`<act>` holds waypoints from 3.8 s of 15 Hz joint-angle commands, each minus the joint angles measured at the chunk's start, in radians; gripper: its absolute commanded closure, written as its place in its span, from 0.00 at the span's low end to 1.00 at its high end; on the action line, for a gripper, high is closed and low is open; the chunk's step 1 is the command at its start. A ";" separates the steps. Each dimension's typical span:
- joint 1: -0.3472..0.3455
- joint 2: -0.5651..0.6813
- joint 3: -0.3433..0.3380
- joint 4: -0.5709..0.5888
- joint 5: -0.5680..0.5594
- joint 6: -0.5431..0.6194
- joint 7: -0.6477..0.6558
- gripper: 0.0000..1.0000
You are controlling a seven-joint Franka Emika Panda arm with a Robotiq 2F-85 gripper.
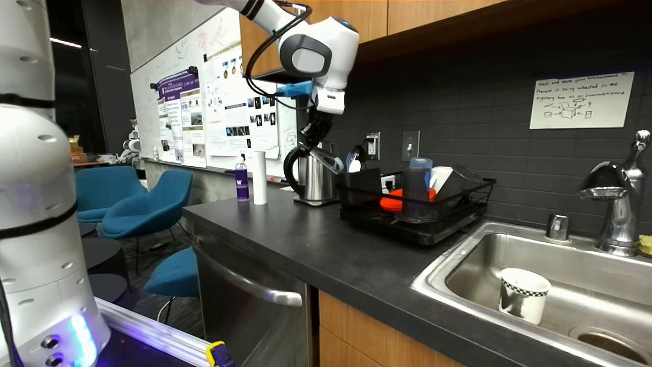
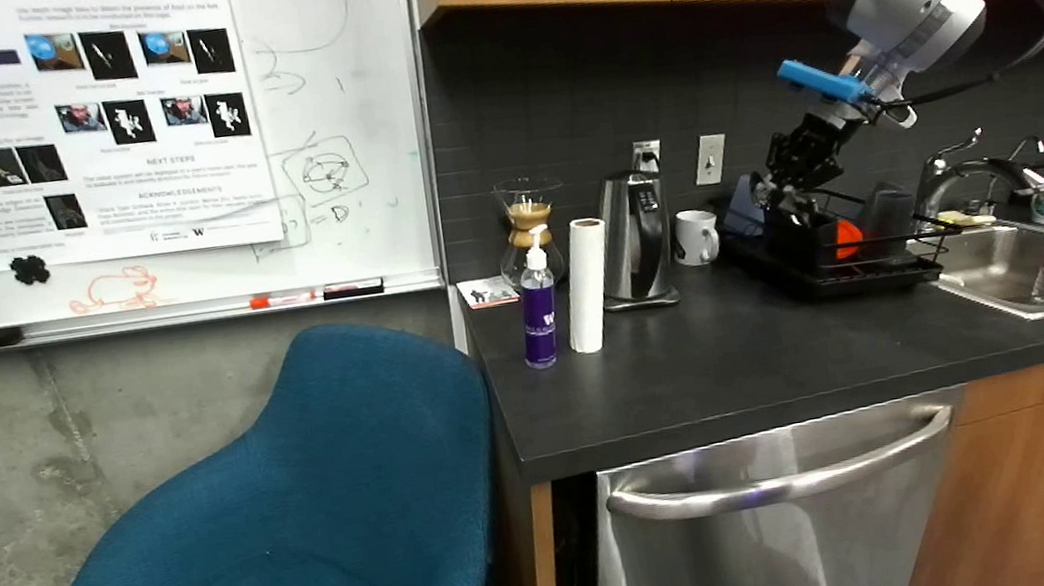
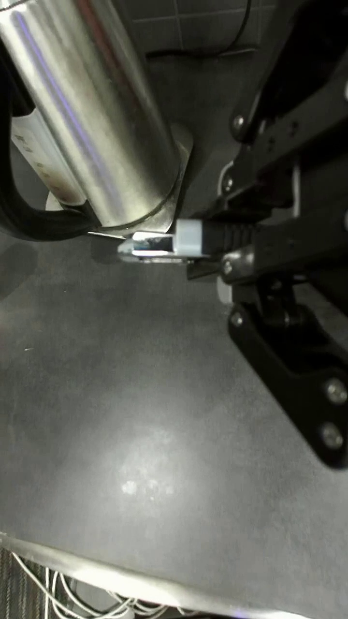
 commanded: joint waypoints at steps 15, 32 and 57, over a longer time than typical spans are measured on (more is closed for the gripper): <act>-0.035 0.081 -0.021 0.081 0.101 -0.016 0.033 0.27; 0.037 -0.082 0.050 -0.024 -0.126 -0.059 -0.471 0.00; 0.146 -0.136 0.149 -0.331 -0.741 0.472 -1.155 0.00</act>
